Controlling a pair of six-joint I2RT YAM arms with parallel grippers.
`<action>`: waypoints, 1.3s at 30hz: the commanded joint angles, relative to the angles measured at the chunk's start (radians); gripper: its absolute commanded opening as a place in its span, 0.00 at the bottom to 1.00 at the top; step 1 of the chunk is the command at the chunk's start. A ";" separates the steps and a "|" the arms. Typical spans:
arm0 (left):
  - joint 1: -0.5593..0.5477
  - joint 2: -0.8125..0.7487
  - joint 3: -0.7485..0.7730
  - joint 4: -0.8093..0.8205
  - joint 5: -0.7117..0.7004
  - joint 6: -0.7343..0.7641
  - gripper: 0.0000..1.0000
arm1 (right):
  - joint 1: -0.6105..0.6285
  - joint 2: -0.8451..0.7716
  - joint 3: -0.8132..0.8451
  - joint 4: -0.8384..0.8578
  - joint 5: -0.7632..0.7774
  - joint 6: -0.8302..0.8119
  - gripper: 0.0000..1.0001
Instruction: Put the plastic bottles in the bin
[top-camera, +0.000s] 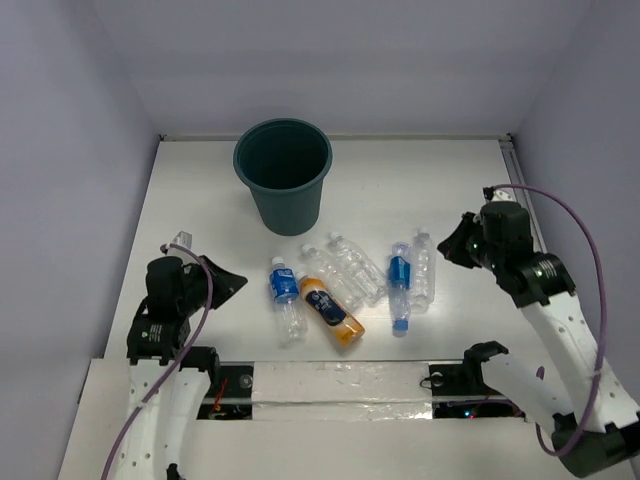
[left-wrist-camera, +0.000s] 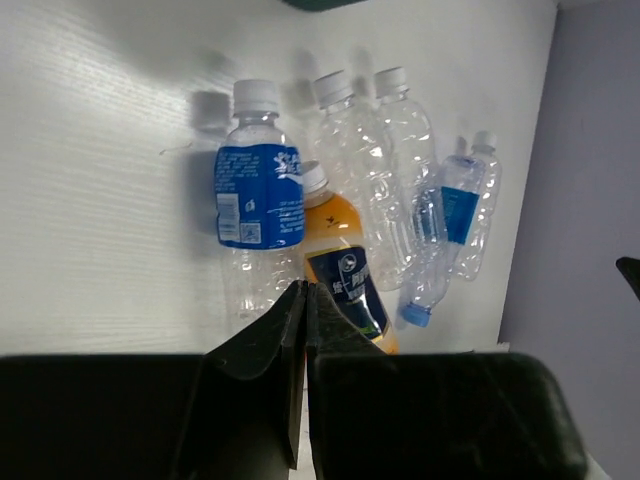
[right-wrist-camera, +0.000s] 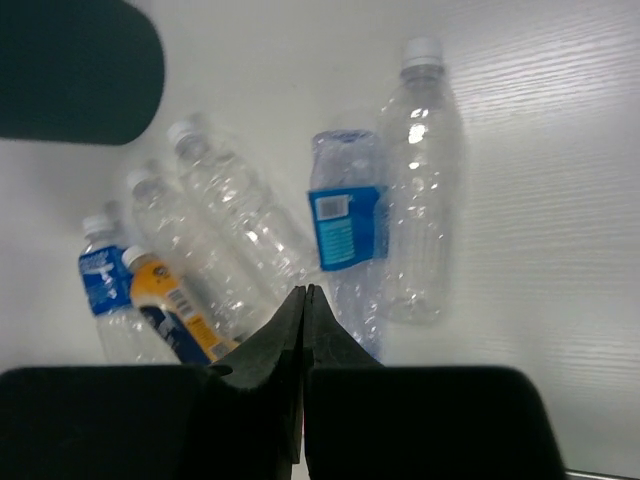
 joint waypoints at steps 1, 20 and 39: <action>-0.015 0.041 -0.034 0.053 0.027 -0.010 0.00 | -0.114 0.067 -0.020 0.115 -0.117 -0.060 0.00; -0.453 0.463 -0.027 0.256 -0.339 -0.171 0.92 | -0.184 0.414 -0.125 0.319 -0.159 -0.039 0.97; -0.503 0.687 -0.068 0.383 -0.408 -0.136 0.70 | -0.212 0.688 -0.108 0.410 -0.157 -0.013 0.85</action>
